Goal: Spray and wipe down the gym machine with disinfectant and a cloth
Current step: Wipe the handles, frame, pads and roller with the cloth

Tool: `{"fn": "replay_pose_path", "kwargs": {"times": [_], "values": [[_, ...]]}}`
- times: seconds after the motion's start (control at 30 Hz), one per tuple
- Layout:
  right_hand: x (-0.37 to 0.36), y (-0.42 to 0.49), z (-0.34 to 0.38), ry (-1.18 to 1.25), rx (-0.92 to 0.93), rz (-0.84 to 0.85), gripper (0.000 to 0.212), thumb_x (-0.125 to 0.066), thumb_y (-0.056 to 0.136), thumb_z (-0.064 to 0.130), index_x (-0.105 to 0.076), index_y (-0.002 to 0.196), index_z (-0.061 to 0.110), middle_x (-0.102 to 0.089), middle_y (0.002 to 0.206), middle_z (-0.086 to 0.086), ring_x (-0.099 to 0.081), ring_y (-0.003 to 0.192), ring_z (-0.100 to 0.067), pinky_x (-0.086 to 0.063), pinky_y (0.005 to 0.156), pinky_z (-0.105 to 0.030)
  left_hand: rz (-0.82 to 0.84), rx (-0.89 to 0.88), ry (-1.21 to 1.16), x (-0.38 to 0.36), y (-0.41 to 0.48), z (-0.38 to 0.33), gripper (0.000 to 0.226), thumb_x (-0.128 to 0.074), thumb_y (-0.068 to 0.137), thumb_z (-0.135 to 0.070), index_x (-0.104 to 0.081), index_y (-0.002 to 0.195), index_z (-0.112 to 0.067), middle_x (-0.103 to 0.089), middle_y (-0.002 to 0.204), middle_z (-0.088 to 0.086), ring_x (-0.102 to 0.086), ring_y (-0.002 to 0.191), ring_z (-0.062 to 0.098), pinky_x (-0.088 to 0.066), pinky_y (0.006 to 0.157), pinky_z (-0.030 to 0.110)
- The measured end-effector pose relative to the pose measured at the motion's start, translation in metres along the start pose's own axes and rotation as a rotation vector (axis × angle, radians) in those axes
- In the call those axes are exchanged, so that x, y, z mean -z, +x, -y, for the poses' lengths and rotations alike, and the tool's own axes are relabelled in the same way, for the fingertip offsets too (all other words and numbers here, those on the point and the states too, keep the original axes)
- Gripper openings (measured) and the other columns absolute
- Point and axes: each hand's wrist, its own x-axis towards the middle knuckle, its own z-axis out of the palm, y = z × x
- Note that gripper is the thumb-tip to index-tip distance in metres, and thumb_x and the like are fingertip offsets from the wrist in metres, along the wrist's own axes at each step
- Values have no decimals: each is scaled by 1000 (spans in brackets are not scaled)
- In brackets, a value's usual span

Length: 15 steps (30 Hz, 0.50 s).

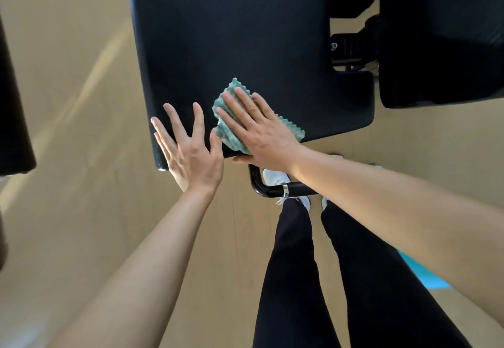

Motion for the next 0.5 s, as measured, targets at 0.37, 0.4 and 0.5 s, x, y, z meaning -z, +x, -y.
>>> {"fn": "replay_pose_path", "kwargs": {"times": [0.37, 0.4, 0.5], "values": [[14, -30, -40, 183, -65, -54, 127, -65, 71, 83, -13, 165, 15, -8, 172, -16, -3, 159, -36, -6, 128, -53, -116, -492, -160, 4, -23, -40, 50, -68, 91, -19, -62, 140, -11, -52, 154, 10, -38, 150, 34, -32, 120, 52], [15, -39, -52, 196, -129, -29, 130, -65, 70, 84, -11, 165, 14, -5, 172, -16, -1, 159, -36, -4, 128, -52, -56, -533, -114, -3, -23, -46, 55, -69, 90, -25, -59, 143, -12, -49, 157, 10, -35, 151, 34, -30, 122, 52], [14, -60, -82, 204, -286, 131, 142, -69, 63, 85, 2, 165, 15, 8, 172, -14, 10, 159, -34, 1, 129, -52, 86, -601, 124, -28, -18, -59, 77, -59, 93, -58, -42, 157, -19, -29, 168, 12, -20, 158, 35, -18, 126, 56]]}}
